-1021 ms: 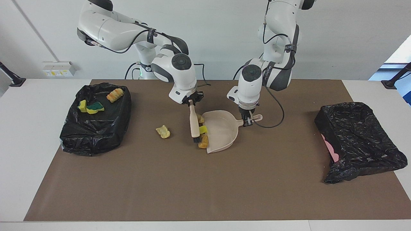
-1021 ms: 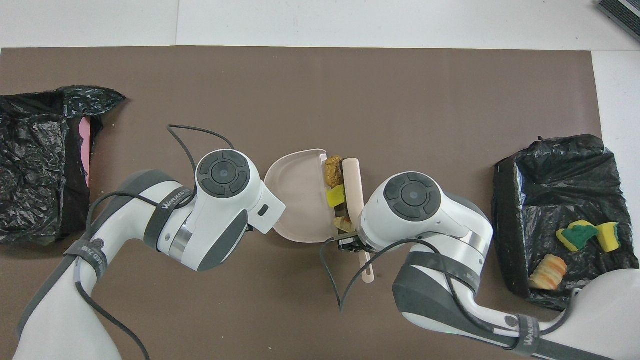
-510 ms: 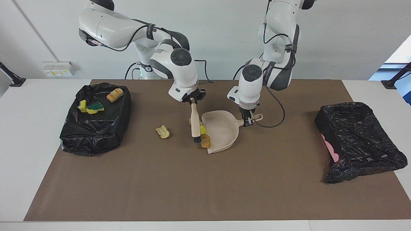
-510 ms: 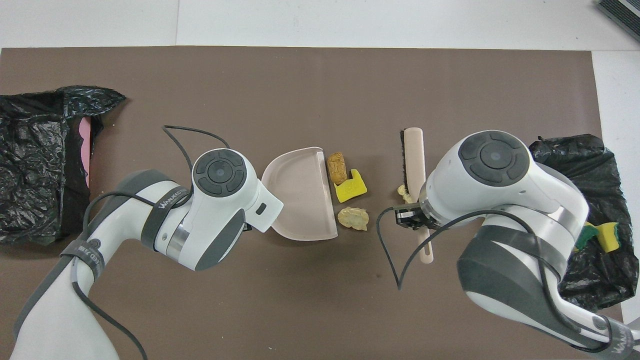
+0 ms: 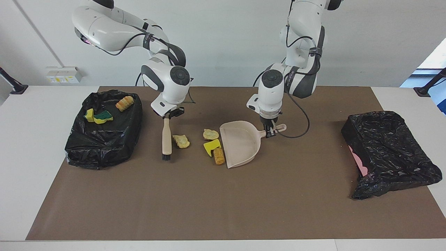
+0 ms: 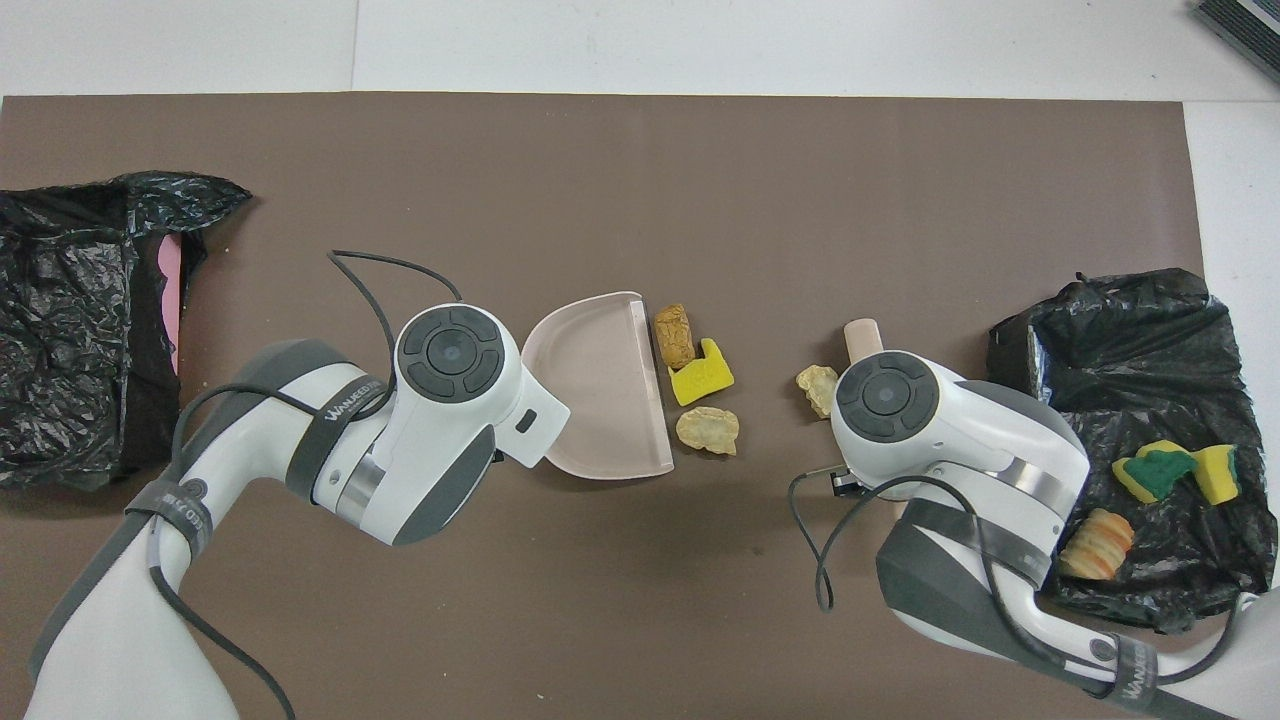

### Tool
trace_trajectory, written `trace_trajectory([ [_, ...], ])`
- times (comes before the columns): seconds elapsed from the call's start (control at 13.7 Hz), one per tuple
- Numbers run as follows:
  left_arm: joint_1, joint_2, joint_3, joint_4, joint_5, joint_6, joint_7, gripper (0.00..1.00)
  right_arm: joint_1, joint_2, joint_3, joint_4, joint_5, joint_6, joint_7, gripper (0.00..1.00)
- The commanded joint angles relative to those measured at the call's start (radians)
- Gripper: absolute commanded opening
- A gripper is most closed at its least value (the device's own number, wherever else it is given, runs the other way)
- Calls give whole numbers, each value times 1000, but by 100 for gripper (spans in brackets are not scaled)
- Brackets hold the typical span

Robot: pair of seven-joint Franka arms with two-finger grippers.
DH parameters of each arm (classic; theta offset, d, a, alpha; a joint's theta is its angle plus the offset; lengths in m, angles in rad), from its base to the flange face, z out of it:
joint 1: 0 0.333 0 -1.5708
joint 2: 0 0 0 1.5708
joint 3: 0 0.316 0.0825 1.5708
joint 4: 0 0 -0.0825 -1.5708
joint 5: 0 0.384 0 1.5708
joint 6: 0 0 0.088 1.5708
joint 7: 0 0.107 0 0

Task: Sweep and dump trash in bin
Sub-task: 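Sweep the sponges and debris into the dustpan with the right gripper's brush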

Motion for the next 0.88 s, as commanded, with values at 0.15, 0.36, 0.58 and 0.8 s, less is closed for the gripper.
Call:
trace_trajectory([
  [0.15,-2,-35,8,-46,30,23,-32,0,-10,158,17,-15,92,144,5,0],
  [0.36,2,-35,7,-46,30,21,-32,0,102,157,-7,22,141,267,100,0],
  [0.58,4,-33,7,-46,30,33,-32,0,243,158,-61,48,152,440,163,0],
  [0.8,4,-33,7,-46,30,37,-32,0,320,155,-64,91,224,496,221,0],
])
